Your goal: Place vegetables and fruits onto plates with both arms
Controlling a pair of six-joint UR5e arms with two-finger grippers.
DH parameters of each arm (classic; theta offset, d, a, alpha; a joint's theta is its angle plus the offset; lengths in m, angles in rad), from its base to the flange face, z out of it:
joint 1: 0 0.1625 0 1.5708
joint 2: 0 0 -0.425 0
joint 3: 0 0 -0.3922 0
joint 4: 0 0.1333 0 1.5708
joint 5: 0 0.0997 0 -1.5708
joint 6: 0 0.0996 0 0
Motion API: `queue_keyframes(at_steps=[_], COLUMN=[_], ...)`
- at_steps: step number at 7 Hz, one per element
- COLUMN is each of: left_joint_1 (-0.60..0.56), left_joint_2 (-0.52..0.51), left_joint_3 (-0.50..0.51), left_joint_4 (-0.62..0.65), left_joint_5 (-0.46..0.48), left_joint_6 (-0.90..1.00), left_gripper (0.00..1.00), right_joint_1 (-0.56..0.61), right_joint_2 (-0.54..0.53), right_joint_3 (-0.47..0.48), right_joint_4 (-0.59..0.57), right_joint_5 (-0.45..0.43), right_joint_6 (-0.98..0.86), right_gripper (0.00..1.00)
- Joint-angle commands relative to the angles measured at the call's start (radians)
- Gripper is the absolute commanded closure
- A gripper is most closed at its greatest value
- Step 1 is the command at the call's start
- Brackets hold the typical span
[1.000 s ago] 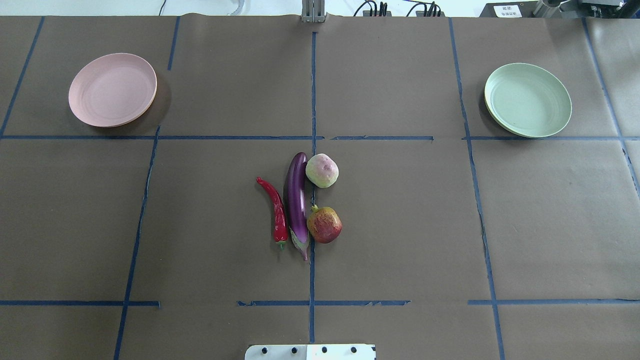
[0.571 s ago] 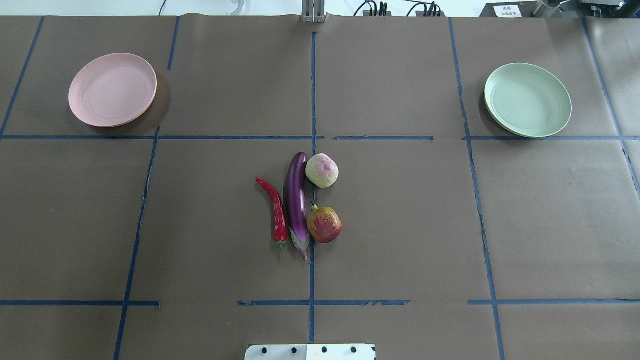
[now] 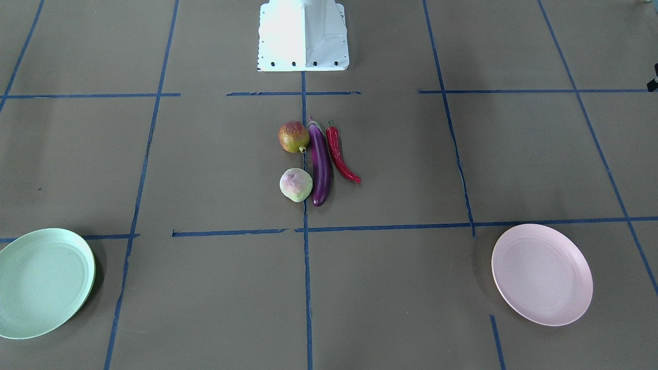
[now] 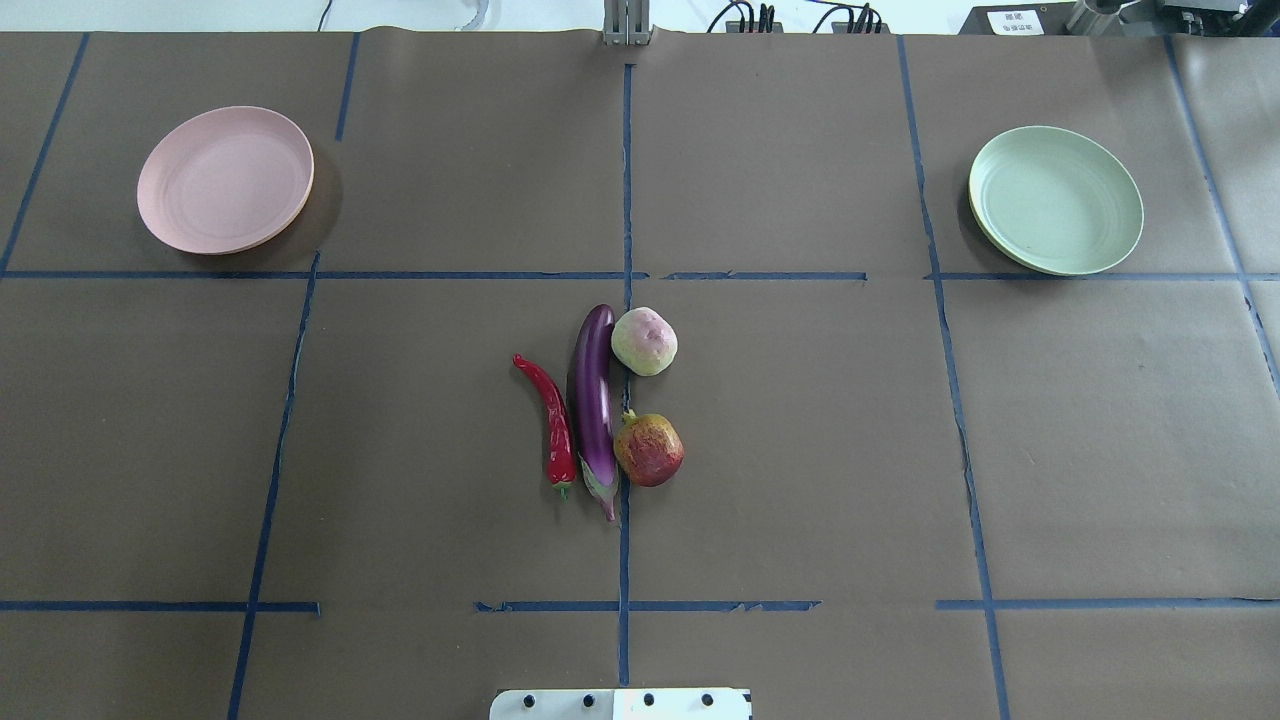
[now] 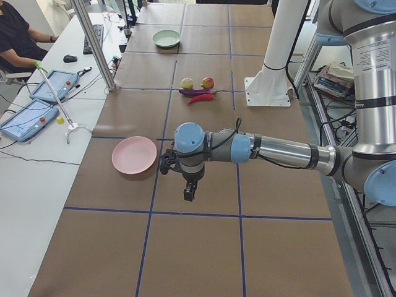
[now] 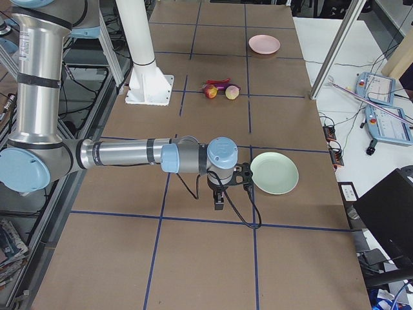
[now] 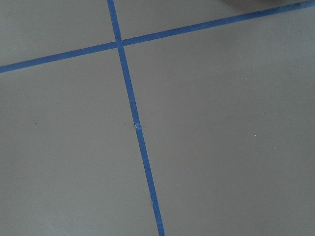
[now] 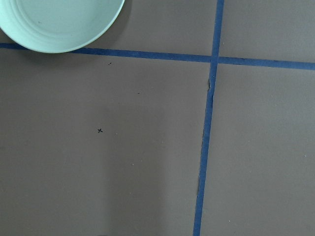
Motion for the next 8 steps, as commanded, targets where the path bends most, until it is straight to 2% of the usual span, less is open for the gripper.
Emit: queue_keyframes(at_steps=[1,4,6,7,8], left_joint_1=[0.000,0.000,0.000,0.000,0.000], left_joint_2=[0.011,0.008,0.011,0.011,0.011], left_joint_3=[-0.019,-0.018,-0.015,-0.013,-0.010], left_joint_4=[0.000,0.000,0.002,0.002,0.000], left_joint_5=[0.000,-0.002,-0.002,-0.003,-0.003], left_joint_6=[0.002,-0.006,-0.006,-0.006,-0.006], left_gripper=[0.00,0.00,0.00,0.00,0.00], right_joint_1=[-0.018,-0.139,-0.263,-0.376,-0.532], right_joint_2=[0.000,0.014,0.088,0.186,0.336], right_joint_3=[0.008,0.083,0.195,0.226,0.213], right_joint_4=[0.000,0.000,0.002,0.002,0.000], right_joint_5=[0.012,0.041,0.041,0.036,-0.024], right_joint_6=[0.004,0.071,0.311,0.463,0.589], right_gripper=[0.00,0.00,0.00,0.00,0.00])
